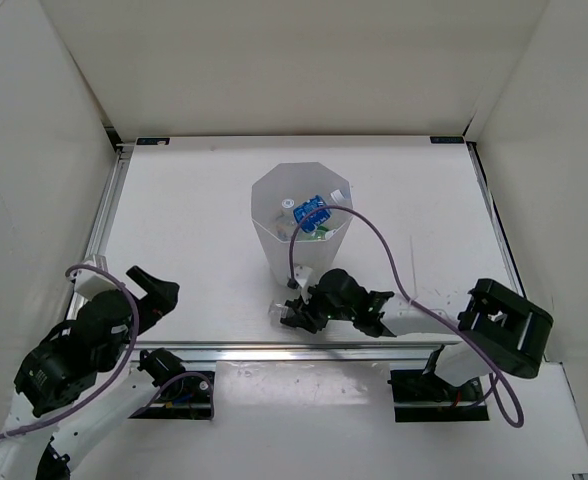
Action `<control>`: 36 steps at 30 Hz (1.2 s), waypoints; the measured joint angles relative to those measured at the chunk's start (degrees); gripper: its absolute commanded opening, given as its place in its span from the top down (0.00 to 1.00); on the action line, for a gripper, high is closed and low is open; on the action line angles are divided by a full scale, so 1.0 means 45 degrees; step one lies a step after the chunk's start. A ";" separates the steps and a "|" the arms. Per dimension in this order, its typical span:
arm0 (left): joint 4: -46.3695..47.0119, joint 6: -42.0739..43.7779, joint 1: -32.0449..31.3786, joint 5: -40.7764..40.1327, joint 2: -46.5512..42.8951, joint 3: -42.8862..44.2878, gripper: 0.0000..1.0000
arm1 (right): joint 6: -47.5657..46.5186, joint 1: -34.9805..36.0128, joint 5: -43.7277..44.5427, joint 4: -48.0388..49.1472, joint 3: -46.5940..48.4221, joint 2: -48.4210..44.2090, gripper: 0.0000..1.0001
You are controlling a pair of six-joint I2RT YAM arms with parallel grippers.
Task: Put the plastic bottles in the bin
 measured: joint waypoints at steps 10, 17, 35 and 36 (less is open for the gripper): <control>0.0928 -0.0369 0.0000 -0.0724 -0.0772 -0.0398 0.00 | 0.0287 0.1428 -0.0325 -0.5610 0.2827 -0.3740 0.86; 0.2419 -0.0087 0.0000 -0.1316 -0.0850 -0.1797 0.00 | 0.0194 0.0962 0.1744 -0.8636 0.9078 -0.4867 0.88; 0.3531 0.0986 0.0000 -0.2035 0.2973 -0.0015 0.00 | 0.0918 -0.4148 -0.0301 -1.1142 1.3415 0.1171 0.00; 0.3415 0.0923 0.0000 -0.2186 0.2982 -0.0005 0.00 | 0.0971 -0.4148 -0.0389 -1.1123 1.3415 0.1117 0.00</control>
